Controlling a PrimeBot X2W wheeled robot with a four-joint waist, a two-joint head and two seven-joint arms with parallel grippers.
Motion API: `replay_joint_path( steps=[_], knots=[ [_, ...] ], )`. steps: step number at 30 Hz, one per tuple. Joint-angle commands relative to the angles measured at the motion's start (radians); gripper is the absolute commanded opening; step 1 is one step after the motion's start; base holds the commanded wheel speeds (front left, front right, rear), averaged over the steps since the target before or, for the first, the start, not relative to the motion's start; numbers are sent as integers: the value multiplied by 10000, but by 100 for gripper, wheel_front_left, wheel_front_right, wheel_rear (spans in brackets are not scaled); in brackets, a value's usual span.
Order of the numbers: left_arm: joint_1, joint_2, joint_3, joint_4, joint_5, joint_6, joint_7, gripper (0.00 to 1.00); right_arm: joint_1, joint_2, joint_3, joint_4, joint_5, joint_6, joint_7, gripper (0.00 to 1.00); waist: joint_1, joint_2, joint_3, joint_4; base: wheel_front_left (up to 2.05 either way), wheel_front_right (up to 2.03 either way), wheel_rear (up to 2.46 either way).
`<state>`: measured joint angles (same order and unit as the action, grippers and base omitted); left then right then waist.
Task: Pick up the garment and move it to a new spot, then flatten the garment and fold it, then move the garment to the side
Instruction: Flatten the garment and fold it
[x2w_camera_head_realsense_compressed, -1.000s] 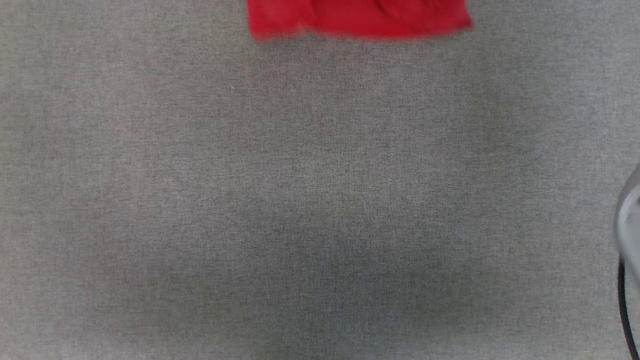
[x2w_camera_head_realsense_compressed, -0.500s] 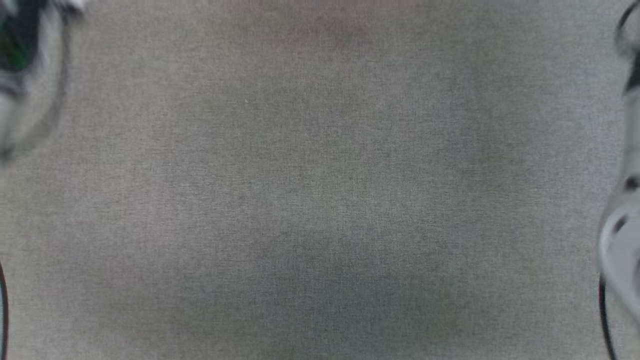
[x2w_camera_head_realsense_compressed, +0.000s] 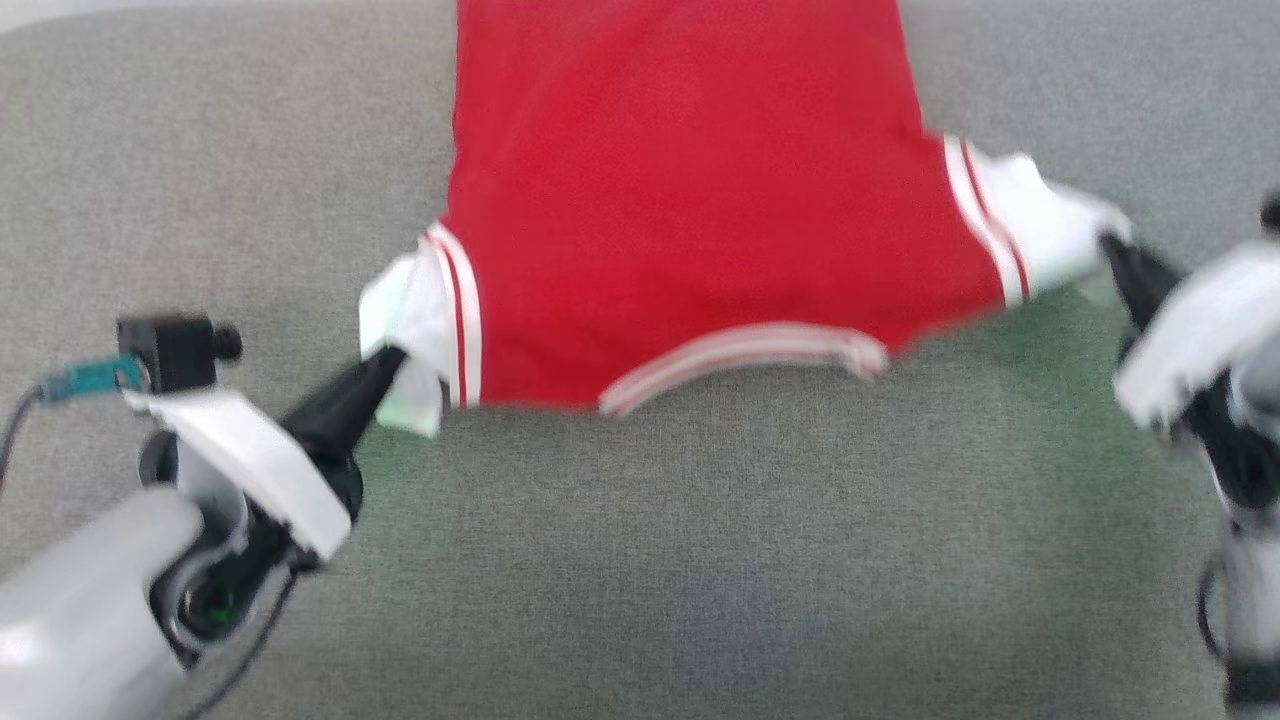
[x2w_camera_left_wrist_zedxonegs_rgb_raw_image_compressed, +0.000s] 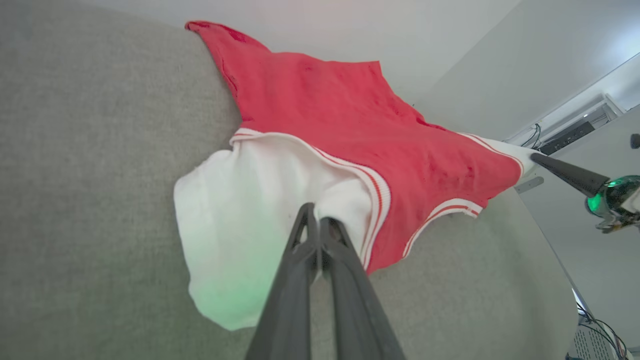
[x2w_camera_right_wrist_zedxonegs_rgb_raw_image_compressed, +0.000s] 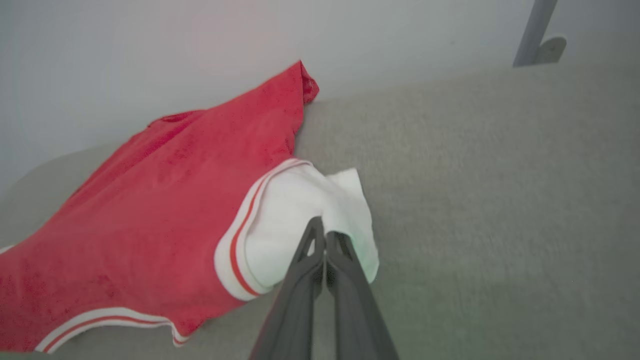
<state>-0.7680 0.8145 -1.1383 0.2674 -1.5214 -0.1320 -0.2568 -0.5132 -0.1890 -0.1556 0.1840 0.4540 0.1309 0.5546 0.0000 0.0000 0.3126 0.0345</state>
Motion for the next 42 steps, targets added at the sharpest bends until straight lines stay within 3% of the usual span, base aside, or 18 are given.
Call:
replay_joint_path(
  steps=[1,6,12,25,33,42],
  knots=[
    [309,44,55,-130,122,29,-85,0,536,-27,-28,-574,148,-5,334,0,0,0,-141,4,0,0,0],
    [1941,285,1129,-922,950,29,-85,0,3111,17,-413,-3095,612,-5,1717,0,0,0,-232,-56,0,0,0],
    [3987,592,2236,-1605,1693,29,-87,0,5204,480,-975,-5110,874,-5,2559,0,0,0,-115,24,0,0,0],
    [7018,935,3876,-3356,2186,29,-90,0,8264,949,-1425,-7498,1012,-6,3201,0,0,0,250,156,0,0,0],
    [7239,592,4118,-3611,2537,29,-90,0,7855,1044,-1438,-7290,1048,-5,3057,0,0,0,253,130,0,0,0],
    [6358,87,3468,-3087,2434,29,-91,0,6995,609,-785,-5332,162,-5,2813,0,0,0,510,224,0,0,0]
  ],
)
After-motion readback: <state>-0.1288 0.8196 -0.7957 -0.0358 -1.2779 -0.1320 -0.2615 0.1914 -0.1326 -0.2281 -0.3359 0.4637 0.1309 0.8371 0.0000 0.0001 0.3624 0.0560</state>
